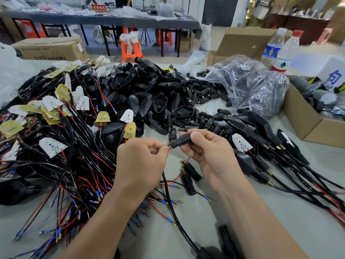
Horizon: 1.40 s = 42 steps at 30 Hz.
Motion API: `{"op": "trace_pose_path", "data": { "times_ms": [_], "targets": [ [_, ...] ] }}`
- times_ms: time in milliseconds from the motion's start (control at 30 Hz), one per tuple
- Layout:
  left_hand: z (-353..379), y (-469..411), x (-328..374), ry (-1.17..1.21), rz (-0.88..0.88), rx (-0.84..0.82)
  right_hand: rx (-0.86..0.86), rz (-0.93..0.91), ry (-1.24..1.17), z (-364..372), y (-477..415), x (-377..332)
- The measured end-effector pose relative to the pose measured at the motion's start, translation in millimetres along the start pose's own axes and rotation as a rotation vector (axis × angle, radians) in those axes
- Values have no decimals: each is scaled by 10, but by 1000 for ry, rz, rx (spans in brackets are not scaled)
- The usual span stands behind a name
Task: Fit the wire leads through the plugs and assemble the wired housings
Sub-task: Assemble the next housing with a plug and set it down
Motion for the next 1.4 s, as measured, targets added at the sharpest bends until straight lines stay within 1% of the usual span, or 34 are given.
{"op": "trace_pose_path", "data": {
  "times_ms": [100,200,300,433,500,633,700,800,900,1000,1067,1167,1267,1333,1400],
  "targets": [
    [-25,20,34,-51,53,34,-1,13,-8,18,-8,62],
    [-22,17,49,-64,111,7,-27,52,-13,27,-14,53],
    [-16,-24,9,-55,115,-2,-40,103,-51,20,-17,65],
    [8,-9,32,-66,194,-53,12,73,-6,-14,-25,113],
    [16,14,36,-56,203,-78,11,85,-2,-15,-36,128],
    [43,-28,-47,-73,137,-109,-30,121,41,17,-33,145],
    [49,-20,-55,-27,102,-118,-21,141,10,35,-20,164],
    [68,0,-23,-8,98,-153,-10,162,-71,46,-7,151],
    [105,-62,-102,-8,29,-183,-30,146,-113,47,-13,131],
    [123,-67,-142,7,-9,-223,-52,85,-38,59,-17,116],
    [136,-55,-150,63,-41,-251,-64,55,-4,69,-12,98],
    [160,-60,-162,199,-119,-279,-88,51,-35,89,2,69],
    [178,-35,-143,200,-102,-281,-86,86,-61,92,14,80],
    [166,-28,-149,215,-104,-253,-86,113,-101,101,20,78],
    [154,-45,-158,234,-125,-233,-60,86,-141,85,15,34]
  ]
}}
Point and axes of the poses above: each hand's wrist, its own y-axis away from the middle knuckle, its own z-axis out of the palm, x = y × z, the point moved 6 cm from there along -y, towards the middle knuckle, and after that the axes turned 6 degrees about -y, right-handed, at the moved point
